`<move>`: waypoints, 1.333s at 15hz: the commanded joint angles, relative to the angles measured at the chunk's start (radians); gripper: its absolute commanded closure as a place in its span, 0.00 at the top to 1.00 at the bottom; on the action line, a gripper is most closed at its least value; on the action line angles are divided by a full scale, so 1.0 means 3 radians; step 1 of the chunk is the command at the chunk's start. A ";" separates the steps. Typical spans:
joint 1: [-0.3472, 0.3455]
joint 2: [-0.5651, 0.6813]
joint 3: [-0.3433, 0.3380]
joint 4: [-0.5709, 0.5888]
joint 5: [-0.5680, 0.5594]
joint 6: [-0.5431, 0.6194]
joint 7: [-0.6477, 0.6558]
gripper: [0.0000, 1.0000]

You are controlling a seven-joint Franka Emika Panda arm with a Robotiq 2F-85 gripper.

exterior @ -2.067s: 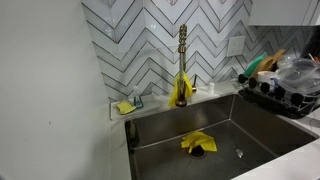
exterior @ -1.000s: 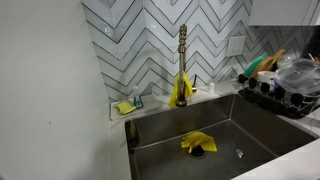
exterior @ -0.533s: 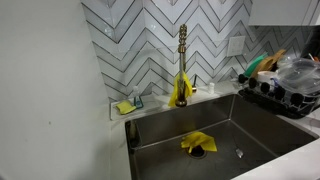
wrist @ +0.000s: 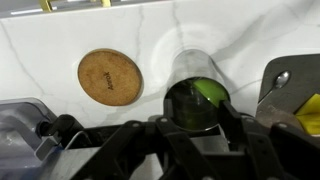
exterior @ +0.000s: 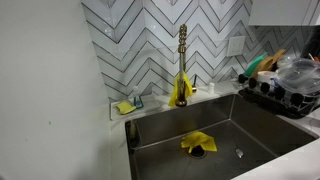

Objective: Remove the green measuring spoon from the silver cup and put it on the counter then place the cup upright.

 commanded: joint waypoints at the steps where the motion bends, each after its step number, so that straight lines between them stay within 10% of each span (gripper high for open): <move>1: 0.0007 0.0008 -0.0025 -0.0054 -0.0010 0.0114 -0.0089 0.52; 20: 0.0091 0.0018 -0.0042 0.0009 0.0376 -0.0036 -0.0670 0.57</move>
